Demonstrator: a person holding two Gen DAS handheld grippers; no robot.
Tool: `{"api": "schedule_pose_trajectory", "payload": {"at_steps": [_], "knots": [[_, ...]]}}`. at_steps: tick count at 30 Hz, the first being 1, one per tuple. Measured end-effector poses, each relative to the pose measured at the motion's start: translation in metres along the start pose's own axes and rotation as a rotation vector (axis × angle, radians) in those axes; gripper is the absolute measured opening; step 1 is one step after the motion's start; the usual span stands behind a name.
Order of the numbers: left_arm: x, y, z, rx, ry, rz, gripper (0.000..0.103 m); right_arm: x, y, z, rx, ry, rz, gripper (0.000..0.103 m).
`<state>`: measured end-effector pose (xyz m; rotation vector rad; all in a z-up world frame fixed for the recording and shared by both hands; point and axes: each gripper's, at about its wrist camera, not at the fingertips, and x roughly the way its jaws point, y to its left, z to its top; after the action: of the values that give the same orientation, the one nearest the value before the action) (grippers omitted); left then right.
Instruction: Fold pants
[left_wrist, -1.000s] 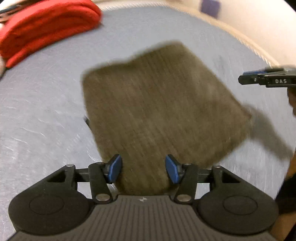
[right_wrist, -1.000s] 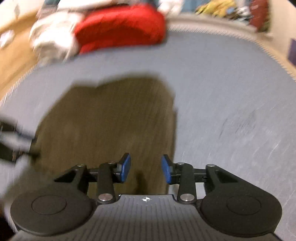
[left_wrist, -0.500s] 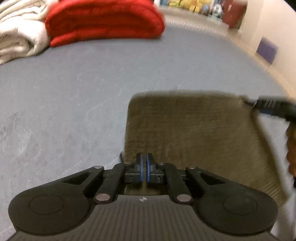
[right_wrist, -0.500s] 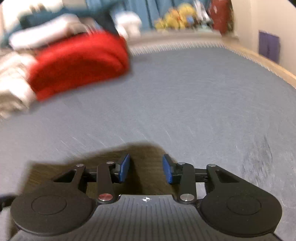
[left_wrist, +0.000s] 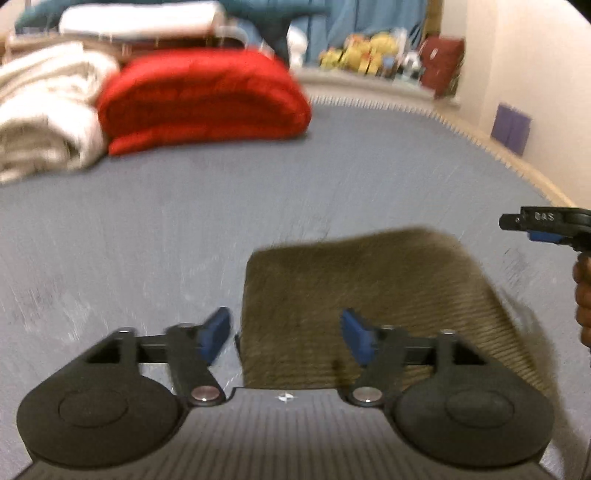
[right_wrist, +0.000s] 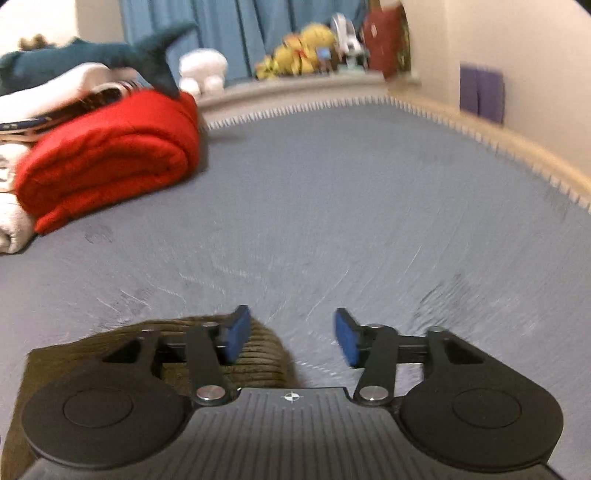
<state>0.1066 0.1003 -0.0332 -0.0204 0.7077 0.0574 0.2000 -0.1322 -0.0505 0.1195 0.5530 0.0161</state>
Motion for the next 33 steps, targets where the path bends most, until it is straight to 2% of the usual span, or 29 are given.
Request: {"api": "schedule_pose_trajectory", "payload": {"at_steps": [1, 2, 4, 6, 7, 9, 12, 15, 18, 19, 20, 21, 22, 23, 24, 26, 33], "knots": [[-0.011, -0.007, -0.002, 0.012, -0.040, 0.026, 0.087, -0.016, 0.000, 0.001, -0.017, -0.019, 0.003, 0.076], [-0.026, -0.016, -0.005, 0.027, -0.095, 0.079, 0.088, -0.035, -0.001, 0.000, -0.042, -0.042, 0.009, 0.080], [-0.048, -0.031, -0.011, 0.041, -0.154, 0.131, 0.095, -0.067, -0.002, -0.003, -0.104, -0.073, 0.019, 0.091], [-0.071, -0.040, -0.018, 0.013, -0.163, 0.097, 0.096, -0.105, 0.001, -0.009, -0.168, -0.089, 0.017, 0.097], [-0.081, -0.042, -0.021, -0.005, -0.144, 0.085, 0.101, -0.122, 0.000, -0.011, -0.177, -0.104, 0.019, 0.102], [-0.095, -0.046, -0.025, -0.014, -0.080, 0.087, 0.103, -0.154, 0.001, -0.014, -0.165, -0.103, 0.028, 0.102], [-0.113, -0.045, -0.034, -0.058, 0.033, 0.072, 0.103, -0.190, 0.004, -0.027, -0.158, -0.034, 0.056, 0.102], [-0.121, -0.039, -0.050, -0.109, 0.097, 0.049, 0.103, -0.212, 0.007, -0.049, -0.162, 0.016, 0.064, 0.102], [-0.117, -0.036, -0.074, -0.139, 0.091, 0.054, 0.103, -0.221, 0.008, -0.069, -0.146, 0.030, 0.076, 0.102], [-0.110, -0.039, -0.080, -0.133, 0.118, 0.074, 0.103, -0.217, 0.007, -0.076, -0.144, 0.038, 0.075, 0.102], [-0.101, -0.041, -0.083, -0.136, 0.187, 0.091, 0.103, -0.213, 0.007, -0.083, -0.137, 0.055, 0.064, 0.102], [-0.094, -0.041, -0.082, -0.165, 0.232, 0.065, 0.103, -0.208, 0.009, -0.089, -0.128, 0.082, 0.047, 0.102], [-0.093, -0.043, -0.083, -0.186, 0.229, 0.012, 0.103, -0.202, 0.011, -0.091, -0.110, 0.126, 0.035, 0.102], [-0.093, -0.048, -0.083, -0.154, 0.208, 0.006, 0.103, -0.199, 0.014, -0.092, -0.097, 0.151, 0.054, 0.102], [-0.093, -0.054, -0.083, -0.108, 0.188, 0.040, 0.103, -0.197, 0.018, -0.094, -0.103, 0.156, 0.082, 0.102], [-0.093, -0.057, -0.084, -0.058, 0.149, 0.105, 0.103, -0.196, 0.026, -0.099, -0.145, 0.133, 0.067, 0.102], [-0.086, -0.050, -0.079, -0.101, 0.159, 0.102, 0.103, -0.185, 0.034, -0.108, -0.178, 0.162, 0.055, 0.102]]}}
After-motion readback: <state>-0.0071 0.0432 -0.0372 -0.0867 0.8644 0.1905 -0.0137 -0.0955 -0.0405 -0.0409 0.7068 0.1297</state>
